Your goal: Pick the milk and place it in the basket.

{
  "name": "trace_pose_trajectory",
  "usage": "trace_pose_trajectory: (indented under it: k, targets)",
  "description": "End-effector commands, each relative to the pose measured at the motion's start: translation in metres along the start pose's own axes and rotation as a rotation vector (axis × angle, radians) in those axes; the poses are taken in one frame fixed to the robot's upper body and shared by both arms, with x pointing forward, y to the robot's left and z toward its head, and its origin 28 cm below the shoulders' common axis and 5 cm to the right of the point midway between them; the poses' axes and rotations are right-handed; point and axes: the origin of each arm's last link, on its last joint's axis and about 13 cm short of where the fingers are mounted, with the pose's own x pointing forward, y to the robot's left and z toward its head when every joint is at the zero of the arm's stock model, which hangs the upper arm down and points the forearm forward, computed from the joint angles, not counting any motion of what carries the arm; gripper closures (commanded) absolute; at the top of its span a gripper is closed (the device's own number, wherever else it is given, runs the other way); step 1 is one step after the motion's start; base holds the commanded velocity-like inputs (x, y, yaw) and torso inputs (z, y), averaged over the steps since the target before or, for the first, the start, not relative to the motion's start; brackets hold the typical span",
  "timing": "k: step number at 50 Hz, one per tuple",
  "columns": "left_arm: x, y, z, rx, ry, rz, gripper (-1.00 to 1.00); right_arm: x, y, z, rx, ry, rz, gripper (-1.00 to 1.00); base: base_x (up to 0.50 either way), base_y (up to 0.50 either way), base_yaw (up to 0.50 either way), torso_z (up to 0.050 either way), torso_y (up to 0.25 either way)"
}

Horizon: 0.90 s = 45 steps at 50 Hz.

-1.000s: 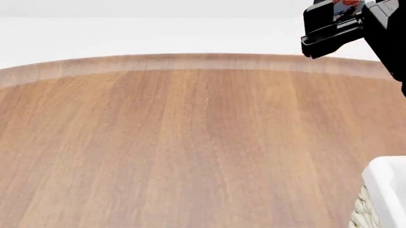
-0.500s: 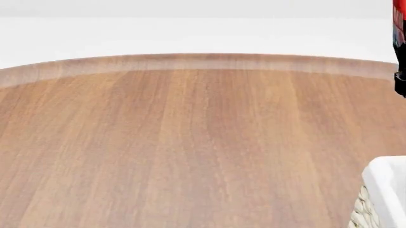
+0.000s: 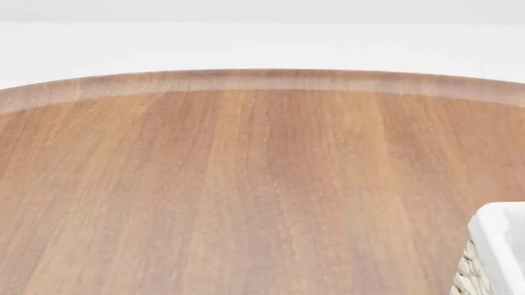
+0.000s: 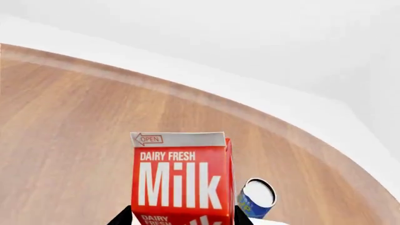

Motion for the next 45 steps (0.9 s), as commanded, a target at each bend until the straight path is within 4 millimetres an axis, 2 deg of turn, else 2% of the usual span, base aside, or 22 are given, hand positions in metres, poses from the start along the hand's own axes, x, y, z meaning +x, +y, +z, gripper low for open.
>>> trace_pose_trajectory:
  k: [1, 16, 45]
  targets:
    - [-0.001, 0.002, 0.002, -0.016, -0.012, -0.002, -1.00, -0.009, -0.020, 0.027, -0.036, -0.061, -0.035, 1.00, 0.00, 0.00, 0.00, 0.000, 0.000]
    - [-0.002, 0.002, 0.001, -0.016, -0.011, -0.001, -1.00, 0.008, -0.028, 0.016, 0.000, 0.043, -0.013, 1.00, 0.00, 0.00, 0.00, 0.001, 0.001]
    - [-0.001, 0.004, 0.003, -0.027, -0.020, 0.008, -1.00, 0.019, -0.031, -0.010, 0.097, 0.134, -0.025, 1.00, 0.00, 0.00, 0.00, 0.000, 0.001]
